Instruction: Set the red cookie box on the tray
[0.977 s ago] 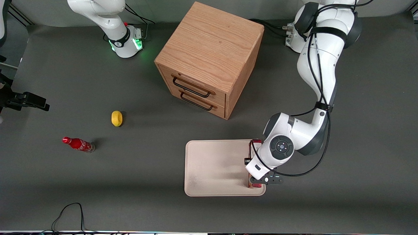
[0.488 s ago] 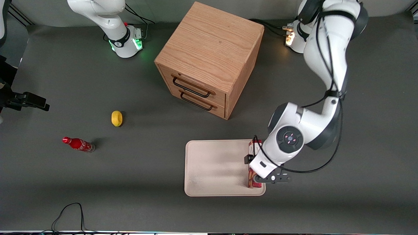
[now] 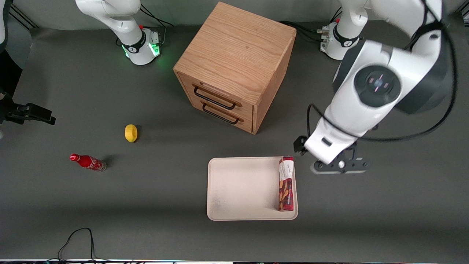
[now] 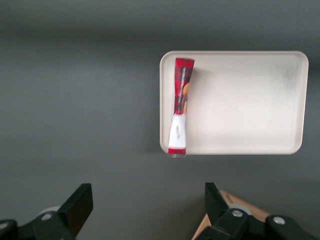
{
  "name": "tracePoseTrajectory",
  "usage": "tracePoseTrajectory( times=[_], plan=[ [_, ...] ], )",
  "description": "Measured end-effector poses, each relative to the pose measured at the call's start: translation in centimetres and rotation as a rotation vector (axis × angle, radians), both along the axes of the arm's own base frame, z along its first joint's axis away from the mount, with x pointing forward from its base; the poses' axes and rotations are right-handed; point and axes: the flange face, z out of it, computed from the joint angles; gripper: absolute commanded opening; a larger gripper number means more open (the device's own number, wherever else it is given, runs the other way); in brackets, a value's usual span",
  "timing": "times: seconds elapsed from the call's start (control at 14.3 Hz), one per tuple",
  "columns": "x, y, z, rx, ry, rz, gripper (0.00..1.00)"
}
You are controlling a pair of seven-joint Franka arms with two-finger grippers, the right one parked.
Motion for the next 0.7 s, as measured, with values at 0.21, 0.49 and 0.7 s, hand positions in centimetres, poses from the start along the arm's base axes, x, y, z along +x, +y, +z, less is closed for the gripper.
tracePoseTrajectory(
  times=[0.21, 0.49, 0.7],
  plan=[
    [-1.3, 2.9, 2.4, 0.032, 0.046, 0.035, 1.0],
    [-2.5, 8.8, 3.5, 0.054, 0.063, 0.079, 1.0],
    [-4.4, 12.3, 3.2, 0.066, 0.045, 0.073, 1.0]
  ],
)
